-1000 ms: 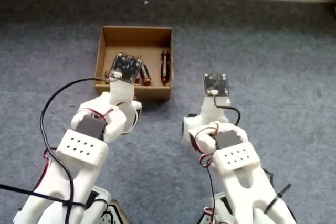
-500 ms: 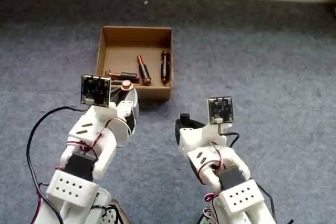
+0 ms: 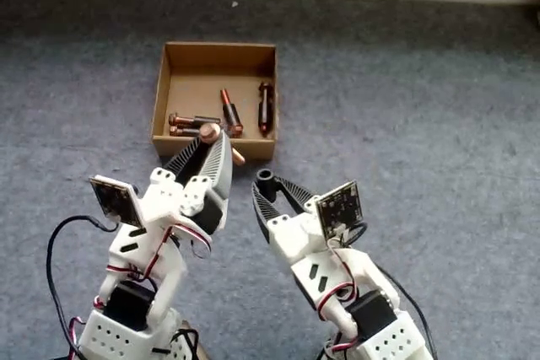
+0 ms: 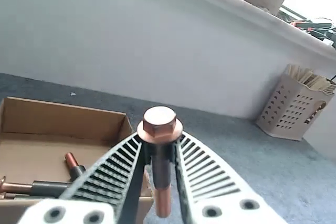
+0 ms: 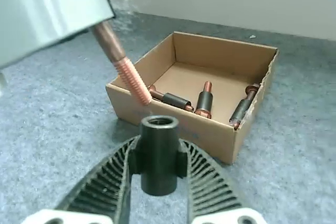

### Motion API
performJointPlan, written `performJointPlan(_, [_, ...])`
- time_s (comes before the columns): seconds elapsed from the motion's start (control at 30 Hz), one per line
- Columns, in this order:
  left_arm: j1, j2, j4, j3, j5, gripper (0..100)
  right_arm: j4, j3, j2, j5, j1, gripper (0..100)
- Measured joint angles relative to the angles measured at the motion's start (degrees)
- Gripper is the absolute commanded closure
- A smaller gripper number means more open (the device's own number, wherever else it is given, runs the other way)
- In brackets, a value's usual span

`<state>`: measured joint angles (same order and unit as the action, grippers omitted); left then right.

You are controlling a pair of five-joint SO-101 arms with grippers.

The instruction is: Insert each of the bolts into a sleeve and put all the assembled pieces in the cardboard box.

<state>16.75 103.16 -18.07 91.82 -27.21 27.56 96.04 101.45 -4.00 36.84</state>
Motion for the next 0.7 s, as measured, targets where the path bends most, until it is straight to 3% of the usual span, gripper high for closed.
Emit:
performJointPlan(0.5, [3.5,0.0,-0.4,-7.2,0.0,99,2.8,0.0,1.0,3.0,1.6,99.3])
performJointPlan(0.7, [10.4,0.0,-12.3,-12.5,0.1,99,0.4,0.0,1.0,3.0,1.6,99.3])
